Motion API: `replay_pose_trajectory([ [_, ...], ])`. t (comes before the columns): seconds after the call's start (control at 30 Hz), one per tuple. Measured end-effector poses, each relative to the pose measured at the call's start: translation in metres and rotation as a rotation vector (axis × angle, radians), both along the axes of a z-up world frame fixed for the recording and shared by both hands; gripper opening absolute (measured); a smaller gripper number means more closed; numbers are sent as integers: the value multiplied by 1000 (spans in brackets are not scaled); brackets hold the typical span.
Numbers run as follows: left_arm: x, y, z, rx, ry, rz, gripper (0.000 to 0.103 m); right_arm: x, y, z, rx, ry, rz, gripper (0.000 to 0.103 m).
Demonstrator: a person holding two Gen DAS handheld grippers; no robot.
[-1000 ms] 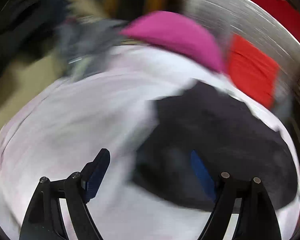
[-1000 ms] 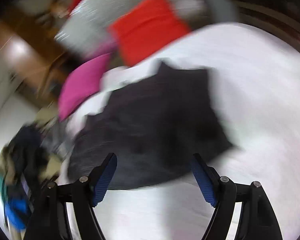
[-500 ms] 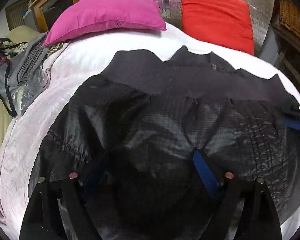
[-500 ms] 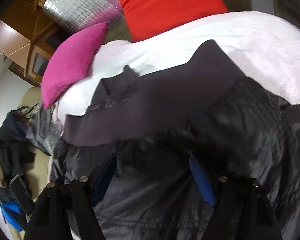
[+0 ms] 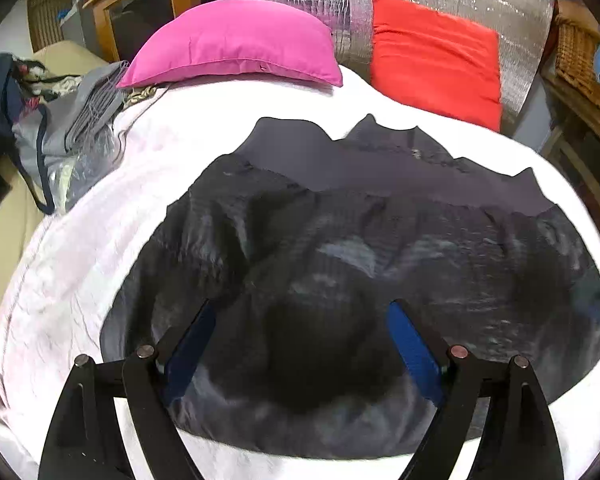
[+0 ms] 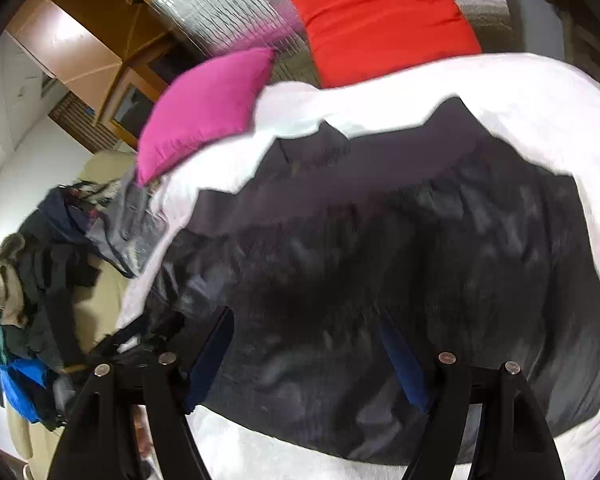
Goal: Fold large clothes
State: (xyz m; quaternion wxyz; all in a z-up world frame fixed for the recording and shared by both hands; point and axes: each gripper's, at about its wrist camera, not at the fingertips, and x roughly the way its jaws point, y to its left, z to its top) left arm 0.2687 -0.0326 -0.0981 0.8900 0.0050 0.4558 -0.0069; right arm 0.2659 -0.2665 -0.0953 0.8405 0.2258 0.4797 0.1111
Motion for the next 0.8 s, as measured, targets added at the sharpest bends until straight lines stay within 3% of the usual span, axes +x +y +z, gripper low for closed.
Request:
replay_pose_trajectory([
  [0.1,-4,-9,0,-8,3,-17,89,3,-5,-22,4,46,-39,78],
  [0.33,-10,-39,-15,15,19,-74,89,-1,-22,13,9,-56,-56,78],
  [0.43,-5,-44,-32,47,51,-73,89,13,-41,-10,1,19,-126,79],
  [0.5,-6,-44,-32,42,53,-86,89,20,-47,-25,23,71,-113,80],
  [0.6,-7,-27,-11,13,9,-127,89,9,-52,1,97,-29,-45,80],
  [0.67,-5,-5,4,25,-45,-149,89,-1,-68,21,75,-77,-51,80],
  [0.73,2,40,20,8,-108,-120,90,-9,-98,31,58,-103,-73,86],
  [0.8,18,85,22,-56,-97,-62,96,-10,-129,26,19,-81,-98,102],
])
